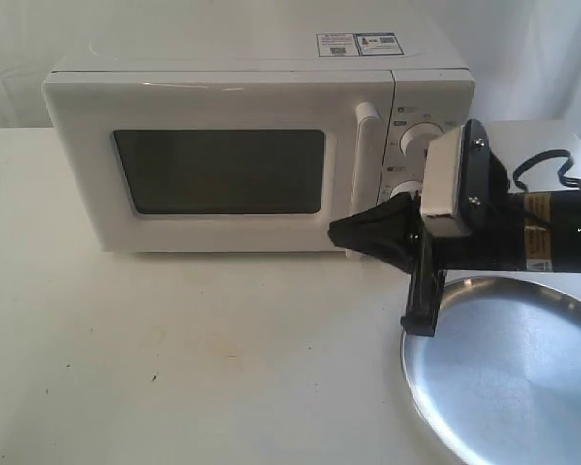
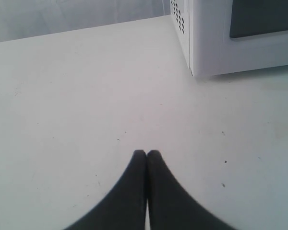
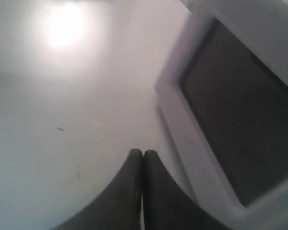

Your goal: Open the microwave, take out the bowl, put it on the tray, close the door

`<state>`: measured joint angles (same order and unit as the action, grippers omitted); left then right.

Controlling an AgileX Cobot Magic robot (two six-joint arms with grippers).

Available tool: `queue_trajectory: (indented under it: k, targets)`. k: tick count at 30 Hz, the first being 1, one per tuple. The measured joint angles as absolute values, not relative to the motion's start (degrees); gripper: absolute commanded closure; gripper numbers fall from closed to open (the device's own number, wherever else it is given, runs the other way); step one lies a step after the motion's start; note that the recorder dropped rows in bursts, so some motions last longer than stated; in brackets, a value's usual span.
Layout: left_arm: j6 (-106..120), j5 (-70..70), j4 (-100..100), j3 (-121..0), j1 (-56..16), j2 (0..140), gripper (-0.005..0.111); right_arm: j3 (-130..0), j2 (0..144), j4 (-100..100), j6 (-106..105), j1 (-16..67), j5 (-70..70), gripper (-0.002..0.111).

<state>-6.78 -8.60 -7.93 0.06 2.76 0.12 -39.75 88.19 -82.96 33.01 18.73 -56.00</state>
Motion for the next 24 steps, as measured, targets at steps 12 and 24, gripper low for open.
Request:
queue_trajectory:
  k: [12, 24]
  targets:
    - [-6.8, -8.6, -7.9, 0.1, 2.8, 0.1, 0.107, -38.9, 100.7, -67.2, 24.9, 6.4, -67.5, 0.108]
    - [-6.8, -8.6, -7.9, 0.1, 2.8, 0.1, 0.107, -42.7, 108.9, -68.5, 24.1, 4.2, -68.9, 0.094]
